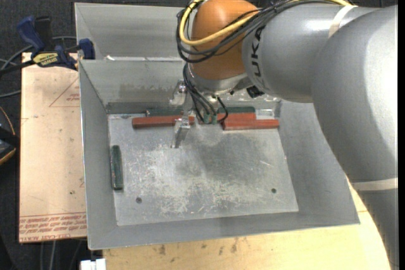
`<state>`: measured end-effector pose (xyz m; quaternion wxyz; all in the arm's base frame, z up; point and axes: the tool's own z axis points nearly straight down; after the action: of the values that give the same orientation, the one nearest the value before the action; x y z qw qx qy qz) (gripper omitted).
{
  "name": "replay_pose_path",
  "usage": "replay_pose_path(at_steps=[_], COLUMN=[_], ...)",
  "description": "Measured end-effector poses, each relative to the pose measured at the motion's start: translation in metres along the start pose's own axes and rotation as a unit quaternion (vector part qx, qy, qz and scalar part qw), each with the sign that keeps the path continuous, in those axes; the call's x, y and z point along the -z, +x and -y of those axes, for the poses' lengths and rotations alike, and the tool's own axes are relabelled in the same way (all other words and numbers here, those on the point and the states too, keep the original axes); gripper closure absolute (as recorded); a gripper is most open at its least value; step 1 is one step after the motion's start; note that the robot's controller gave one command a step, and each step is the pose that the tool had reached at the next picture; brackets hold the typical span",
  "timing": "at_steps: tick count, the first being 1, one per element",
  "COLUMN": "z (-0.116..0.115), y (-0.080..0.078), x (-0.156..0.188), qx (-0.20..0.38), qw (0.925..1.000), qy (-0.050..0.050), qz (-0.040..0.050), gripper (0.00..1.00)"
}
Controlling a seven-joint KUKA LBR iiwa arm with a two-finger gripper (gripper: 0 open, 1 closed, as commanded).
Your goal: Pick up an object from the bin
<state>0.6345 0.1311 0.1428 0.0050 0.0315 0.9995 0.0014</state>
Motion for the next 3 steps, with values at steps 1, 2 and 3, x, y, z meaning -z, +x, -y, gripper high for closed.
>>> replay_pose_path(at_steps=[1,2,3], z=[0.010,0.012,-0.033], y=[-0.002,-0.011,-0.019], x=[-0.042,-0.053,-0.061], qx=[-0.009,0.066,0.004], qw=[0.9999,0.9978,1.0000], qy=[0.001,0.001,-0.004], qz=[-0.0053,0.0012,0.0081], gripper=[0.00,0.00,1.00])
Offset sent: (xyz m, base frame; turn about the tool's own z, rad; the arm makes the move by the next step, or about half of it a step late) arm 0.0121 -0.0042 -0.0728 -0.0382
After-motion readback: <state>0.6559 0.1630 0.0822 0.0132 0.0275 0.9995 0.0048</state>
